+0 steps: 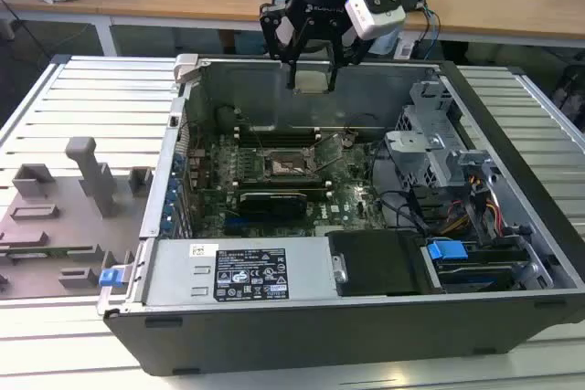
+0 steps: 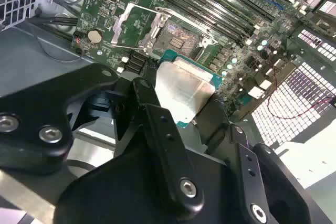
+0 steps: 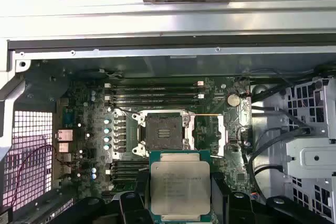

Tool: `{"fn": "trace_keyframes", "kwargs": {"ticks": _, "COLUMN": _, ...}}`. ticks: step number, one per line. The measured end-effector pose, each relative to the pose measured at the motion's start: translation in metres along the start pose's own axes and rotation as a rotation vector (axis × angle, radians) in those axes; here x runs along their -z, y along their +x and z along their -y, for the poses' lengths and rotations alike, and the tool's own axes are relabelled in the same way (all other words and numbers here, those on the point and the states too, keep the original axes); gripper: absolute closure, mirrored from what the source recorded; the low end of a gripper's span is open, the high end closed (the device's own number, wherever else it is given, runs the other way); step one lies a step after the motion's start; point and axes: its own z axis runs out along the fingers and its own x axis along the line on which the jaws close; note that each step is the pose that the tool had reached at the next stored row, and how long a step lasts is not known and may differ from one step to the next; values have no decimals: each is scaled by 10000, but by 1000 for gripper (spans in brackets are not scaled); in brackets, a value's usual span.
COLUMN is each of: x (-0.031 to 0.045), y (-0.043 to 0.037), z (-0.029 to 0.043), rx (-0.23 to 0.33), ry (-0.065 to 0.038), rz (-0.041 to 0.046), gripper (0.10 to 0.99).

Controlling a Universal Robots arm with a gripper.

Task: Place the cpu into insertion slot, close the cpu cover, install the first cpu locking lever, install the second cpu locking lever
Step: 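Place the cpu into insertion slot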

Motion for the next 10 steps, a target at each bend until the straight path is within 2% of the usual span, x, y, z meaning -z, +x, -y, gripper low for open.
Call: {"fn": "trace_keyframes", "kwargs": {"ticks": 10, "x": -110, "y": -2, "z": 10, "rx": 0, "ry": 0, "rz": 0, "gripper": 541}}
